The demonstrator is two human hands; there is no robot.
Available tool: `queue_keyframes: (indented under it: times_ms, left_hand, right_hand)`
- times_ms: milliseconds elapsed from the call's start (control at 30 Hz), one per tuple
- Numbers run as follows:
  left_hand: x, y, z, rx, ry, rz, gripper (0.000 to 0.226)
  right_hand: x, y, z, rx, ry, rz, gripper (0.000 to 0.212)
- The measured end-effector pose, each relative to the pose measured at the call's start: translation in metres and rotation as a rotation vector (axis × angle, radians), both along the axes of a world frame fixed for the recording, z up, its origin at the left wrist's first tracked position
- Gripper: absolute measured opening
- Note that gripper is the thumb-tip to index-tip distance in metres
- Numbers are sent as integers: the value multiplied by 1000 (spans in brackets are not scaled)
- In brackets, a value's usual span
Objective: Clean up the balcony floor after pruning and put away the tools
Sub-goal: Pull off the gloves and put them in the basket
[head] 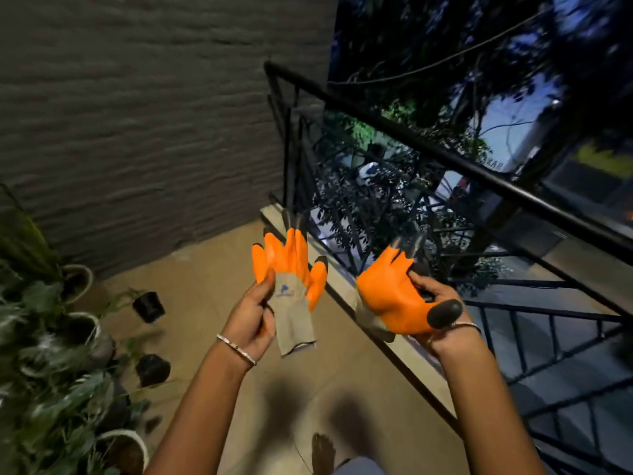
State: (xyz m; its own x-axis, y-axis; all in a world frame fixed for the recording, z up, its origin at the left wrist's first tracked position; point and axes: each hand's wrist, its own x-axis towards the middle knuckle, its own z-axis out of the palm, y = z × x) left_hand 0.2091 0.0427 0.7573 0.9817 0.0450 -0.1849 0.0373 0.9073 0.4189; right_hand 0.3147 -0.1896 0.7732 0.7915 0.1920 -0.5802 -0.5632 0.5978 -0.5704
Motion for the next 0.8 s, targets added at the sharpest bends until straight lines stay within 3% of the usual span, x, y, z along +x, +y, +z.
queue_keyframes:
  times_ms: [67,100,133,200,267,367,500,600,733,800]
  left_hand:
    - [3,-9,8,93,-51,23,42]
    - [5,-13,15,103,-96,38,42]
    - [9,-17,19,121,-63,91,45]
    - [14,-21,19,222,-34,141,44]
    - [15,-24,17,376,-72,137,40]
    - [21,-34,19,457,-108,117,42]
    - [29,-57,25,427,-116,77,42]
    - [37,-70,21,357,-92,71,45]
    - [49,-79,20,285,-96,81,55]
    - [59,-85,21,275,-59,76,51]
  right_hand:
    - [-13,-2,31,-53,-50,-8,8]
    - [-10,-1,34,-25,-75,-13,14]
    - [-7,-1,38,12,-87,-9,20]
    - [-7,4,49,45,-58,-42,9]
    - [-10,10,57,40,-51,-27,21]
    - [-16,21,73,109,-6,-20,23]
    - [-9,30,80,217,47,-26,19]
    - [-8,32,89,231,-29,52,28]
    - [-10,24,84,100,-166,314,53]
    - [-9,15,83,46,-225,383,41]
